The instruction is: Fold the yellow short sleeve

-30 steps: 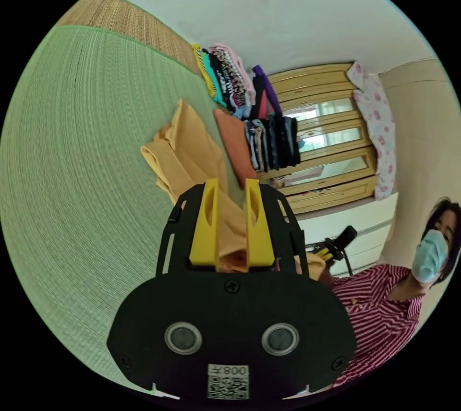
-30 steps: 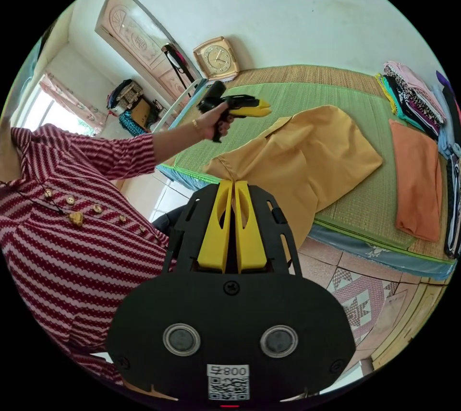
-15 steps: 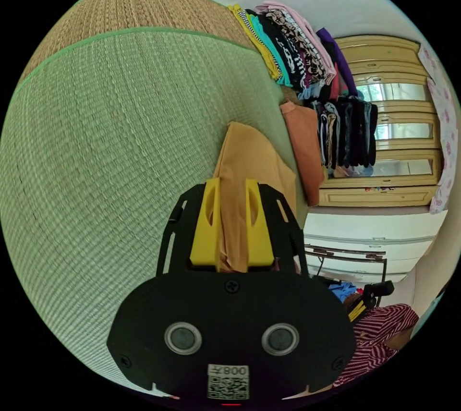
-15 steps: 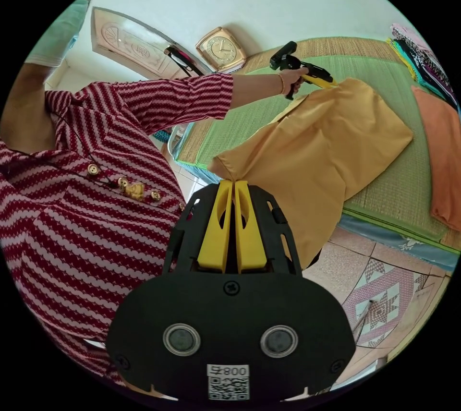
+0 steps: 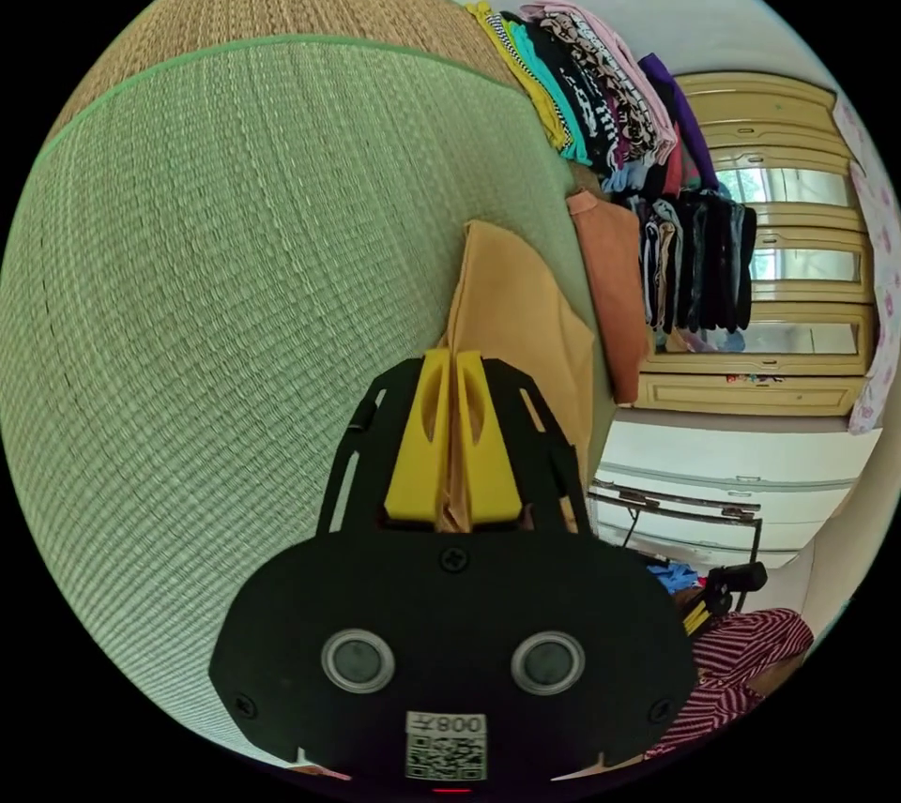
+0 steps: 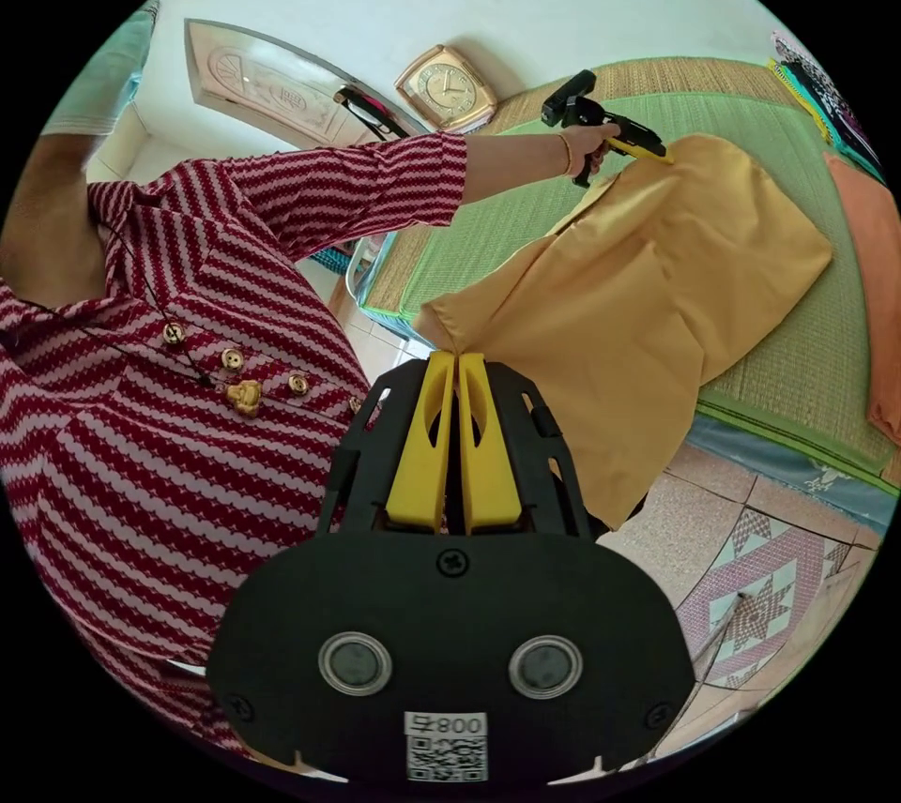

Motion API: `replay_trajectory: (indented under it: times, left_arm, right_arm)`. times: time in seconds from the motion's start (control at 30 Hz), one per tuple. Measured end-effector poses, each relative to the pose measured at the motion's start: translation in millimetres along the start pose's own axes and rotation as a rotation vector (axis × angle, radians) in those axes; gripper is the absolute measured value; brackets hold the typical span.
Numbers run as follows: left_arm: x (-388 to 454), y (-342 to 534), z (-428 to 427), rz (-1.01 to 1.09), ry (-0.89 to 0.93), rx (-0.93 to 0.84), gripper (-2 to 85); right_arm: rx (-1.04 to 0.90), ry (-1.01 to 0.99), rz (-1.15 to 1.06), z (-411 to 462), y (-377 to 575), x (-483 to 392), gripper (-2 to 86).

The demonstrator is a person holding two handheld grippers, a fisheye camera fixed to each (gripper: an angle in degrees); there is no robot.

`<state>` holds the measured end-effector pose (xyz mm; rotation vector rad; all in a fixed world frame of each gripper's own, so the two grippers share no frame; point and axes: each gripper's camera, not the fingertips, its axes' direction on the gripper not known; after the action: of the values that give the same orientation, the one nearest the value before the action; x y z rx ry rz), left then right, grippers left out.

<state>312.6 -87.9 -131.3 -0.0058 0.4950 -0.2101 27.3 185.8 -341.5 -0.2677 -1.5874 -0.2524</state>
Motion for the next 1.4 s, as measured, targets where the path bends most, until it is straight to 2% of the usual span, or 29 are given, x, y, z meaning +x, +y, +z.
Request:
replay_trajectory:
  times: [0.1,0.3,0.57,0.97,1.4]
  left_arm:
    - [-15,20,5,0.002,0.074,0.011,1.3]
    - [-54,110,-23,0.017,0.239,0.149,0.6]
    - [-126,316,-84,0.024,0.477,0.438,0.4]
    - [-174,595,-100,0.261,0.542,0.728,0.4]
    - [-224,786,-72,0.512,0.48,0.932,0.3]
  right_arm:
    - [0.008,-0.001,0.006,-6,5,0,0.2]
    - [0.077,0.043,-0.007,-35,17,-10,0.2]
    - [0.247,0.197,-0.126,-107,36,-57,0.2]
    - [0.524,0.271,-0.288,-193,81,-138,0.3]
    - [0.67,0.299,-0.428,-240,134,-209,0.3]
